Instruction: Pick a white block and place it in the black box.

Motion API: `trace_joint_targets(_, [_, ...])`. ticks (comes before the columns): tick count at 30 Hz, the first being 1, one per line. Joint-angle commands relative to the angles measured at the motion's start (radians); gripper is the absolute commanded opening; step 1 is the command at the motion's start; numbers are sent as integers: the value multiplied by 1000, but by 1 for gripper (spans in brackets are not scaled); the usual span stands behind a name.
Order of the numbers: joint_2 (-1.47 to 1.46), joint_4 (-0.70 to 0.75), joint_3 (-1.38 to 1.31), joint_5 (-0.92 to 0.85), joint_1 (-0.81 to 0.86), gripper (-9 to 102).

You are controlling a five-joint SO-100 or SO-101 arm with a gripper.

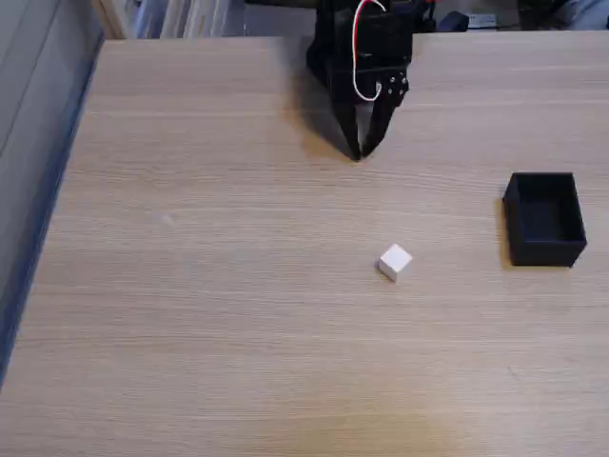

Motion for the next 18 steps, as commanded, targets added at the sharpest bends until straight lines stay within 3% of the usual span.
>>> trace_joint_targets(1, [6, 5, 14, 3, -2, 0])
trace_joint_targets(18, [6, 3, 14, -8, 5, 0])
